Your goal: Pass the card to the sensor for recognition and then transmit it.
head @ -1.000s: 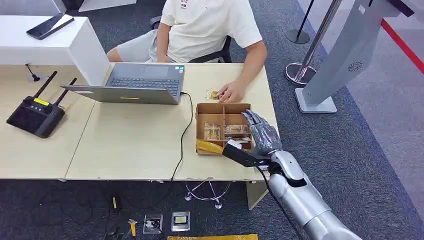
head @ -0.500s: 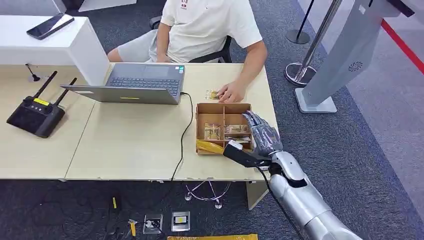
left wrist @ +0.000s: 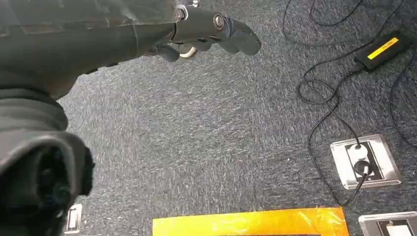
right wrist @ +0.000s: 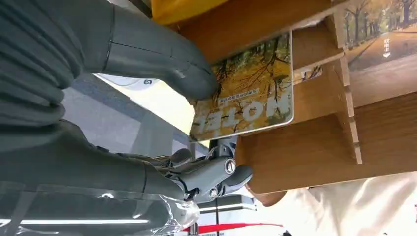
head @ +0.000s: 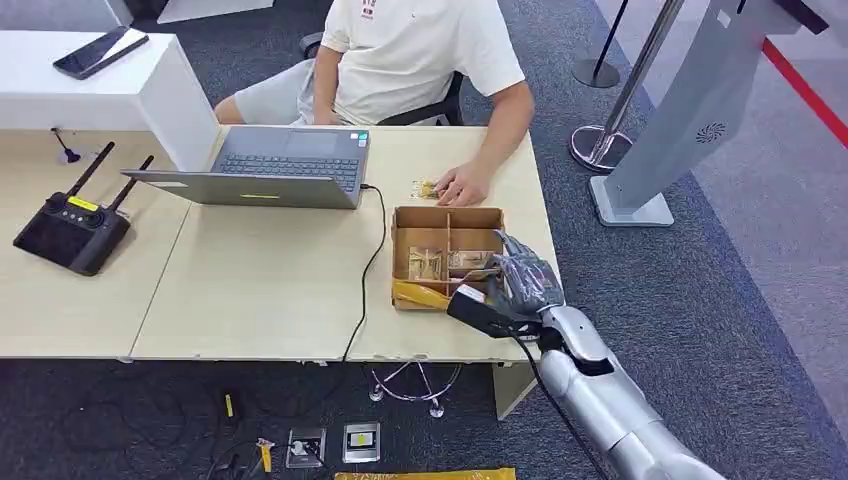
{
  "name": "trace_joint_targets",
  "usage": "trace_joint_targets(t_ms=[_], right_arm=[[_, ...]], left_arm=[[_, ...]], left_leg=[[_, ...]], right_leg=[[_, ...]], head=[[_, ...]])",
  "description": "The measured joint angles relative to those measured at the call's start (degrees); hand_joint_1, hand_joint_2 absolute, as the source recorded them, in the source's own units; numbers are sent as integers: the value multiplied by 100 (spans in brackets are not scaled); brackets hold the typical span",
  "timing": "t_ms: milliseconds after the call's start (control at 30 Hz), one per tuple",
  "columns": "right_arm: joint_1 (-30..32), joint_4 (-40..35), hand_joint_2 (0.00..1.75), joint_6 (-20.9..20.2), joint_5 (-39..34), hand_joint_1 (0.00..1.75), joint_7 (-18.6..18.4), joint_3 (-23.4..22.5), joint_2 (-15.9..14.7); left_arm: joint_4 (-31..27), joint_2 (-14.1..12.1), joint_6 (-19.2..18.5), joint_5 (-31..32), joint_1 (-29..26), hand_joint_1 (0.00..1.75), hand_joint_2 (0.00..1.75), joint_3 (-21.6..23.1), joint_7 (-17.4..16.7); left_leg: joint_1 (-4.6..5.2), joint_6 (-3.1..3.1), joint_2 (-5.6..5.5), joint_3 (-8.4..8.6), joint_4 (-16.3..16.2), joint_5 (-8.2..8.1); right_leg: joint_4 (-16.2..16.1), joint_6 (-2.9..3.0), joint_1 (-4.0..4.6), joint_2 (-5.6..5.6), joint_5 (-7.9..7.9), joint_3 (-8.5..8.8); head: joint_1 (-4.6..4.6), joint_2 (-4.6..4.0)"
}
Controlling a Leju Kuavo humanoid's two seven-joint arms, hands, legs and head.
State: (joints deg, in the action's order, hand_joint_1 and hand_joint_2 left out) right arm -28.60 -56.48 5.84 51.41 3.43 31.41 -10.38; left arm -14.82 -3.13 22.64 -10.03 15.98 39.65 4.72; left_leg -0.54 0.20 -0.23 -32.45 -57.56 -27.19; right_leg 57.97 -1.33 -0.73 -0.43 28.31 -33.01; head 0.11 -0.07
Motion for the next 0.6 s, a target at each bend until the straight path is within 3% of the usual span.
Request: trace_joint_targets(t_ms=[233, 333, 600], right_arm=[[-13, 44, 175, 37, -41, 162, -2, 9, 0], [-15, 66, 175, 46, -44, 173, -4, 11, 0], [-24, 92, 175, 63, -61, 175, -24, 17, 0]], left_arm=[[0, 0, -39, 24, 2, 0, 0, 0, 0], [0, 0, -50, 33, 3, 0, 0, 0, 0], [0, 0, -52, 44, 5, 0, 0, 0, 0]], left_leg=[[0, 0, 0, 0, 0, 0], [0, 0, 0, 1, 0, 0], [0, 0, 0, 0, 0, 0]], right_leg=[[0, 0, 0, 0, 0, 0], [0, 0, 0, 0, 0, 0], [0, 0, 0, 0, 0, 0]], head=[[0, 0], [0, 0], [0, 0]])
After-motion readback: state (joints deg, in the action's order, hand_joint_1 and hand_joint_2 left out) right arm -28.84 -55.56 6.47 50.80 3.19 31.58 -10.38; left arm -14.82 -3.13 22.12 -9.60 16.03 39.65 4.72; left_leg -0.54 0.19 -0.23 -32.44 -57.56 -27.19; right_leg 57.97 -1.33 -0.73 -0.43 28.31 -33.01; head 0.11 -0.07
